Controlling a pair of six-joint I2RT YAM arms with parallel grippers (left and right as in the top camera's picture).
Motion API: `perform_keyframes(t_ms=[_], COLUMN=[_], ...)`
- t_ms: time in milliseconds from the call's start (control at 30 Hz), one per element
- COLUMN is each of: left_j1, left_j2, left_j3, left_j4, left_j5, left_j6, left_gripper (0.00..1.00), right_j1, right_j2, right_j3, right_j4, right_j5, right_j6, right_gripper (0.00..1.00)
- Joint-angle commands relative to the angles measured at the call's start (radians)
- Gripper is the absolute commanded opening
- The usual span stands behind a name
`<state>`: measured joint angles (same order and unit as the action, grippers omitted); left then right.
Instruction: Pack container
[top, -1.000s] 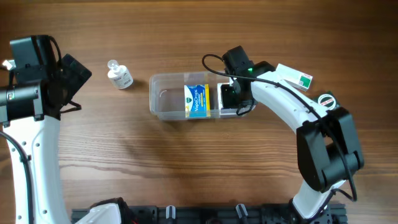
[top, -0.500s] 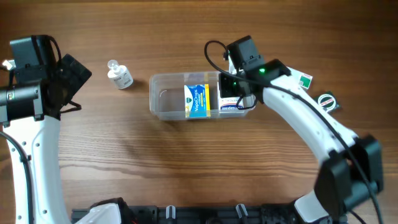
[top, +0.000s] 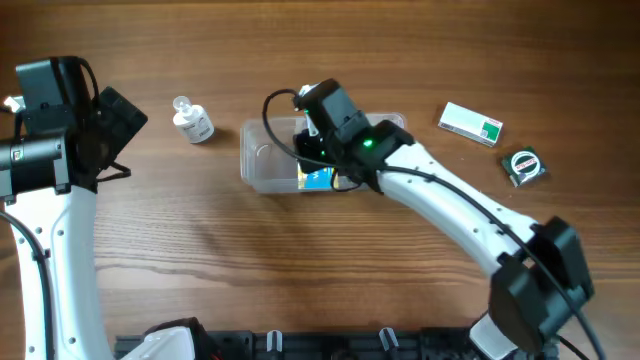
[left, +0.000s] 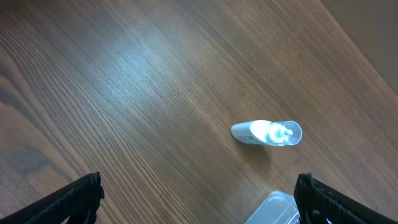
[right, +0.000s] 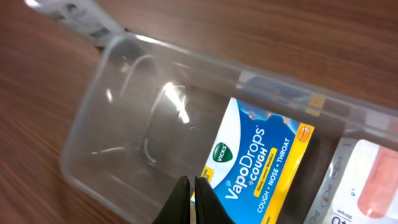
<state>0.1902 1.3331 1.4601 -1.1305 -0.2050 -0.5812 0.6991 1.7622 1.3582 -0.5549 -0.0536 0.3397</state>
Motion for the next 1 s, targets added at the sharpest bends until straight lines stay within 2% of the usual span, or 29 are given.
perform_keyframes(t_ms=[0, 600, 800, 967], left_j1=[0.005, 0.005, 0.005, 0.005], left_j2=[-0.003, -0.003, -0.003, -0.003], left_j3=[0.011, 0.011, 0.011, 0.011], left_j4=[0.0, 0.0, -0.001, 0.0], left_j5=[-0.006, -0.006, -0.006, -0.006], left_j6=[0.001, 0.001, 0.001, 0.001], left_gripper=[1.0, 1.0, 1.0, 1.0], right_j1=[0.0, 0.001, 0.002, 0.001], right_j2=[0.055, 0.238, 0.243, 0.243], right_j3=[0.009, 0.009, 0.009, 0.009], right_j4=[0.014, 0.092, 0.143, 0.147], right_j5=[0.031, 0.027, -0.072, -0.079], right_j6=[-0.002, -0.025, -0.076, -0.074], right_gripper=[0.04, 0.04, 0.04, 0.04])
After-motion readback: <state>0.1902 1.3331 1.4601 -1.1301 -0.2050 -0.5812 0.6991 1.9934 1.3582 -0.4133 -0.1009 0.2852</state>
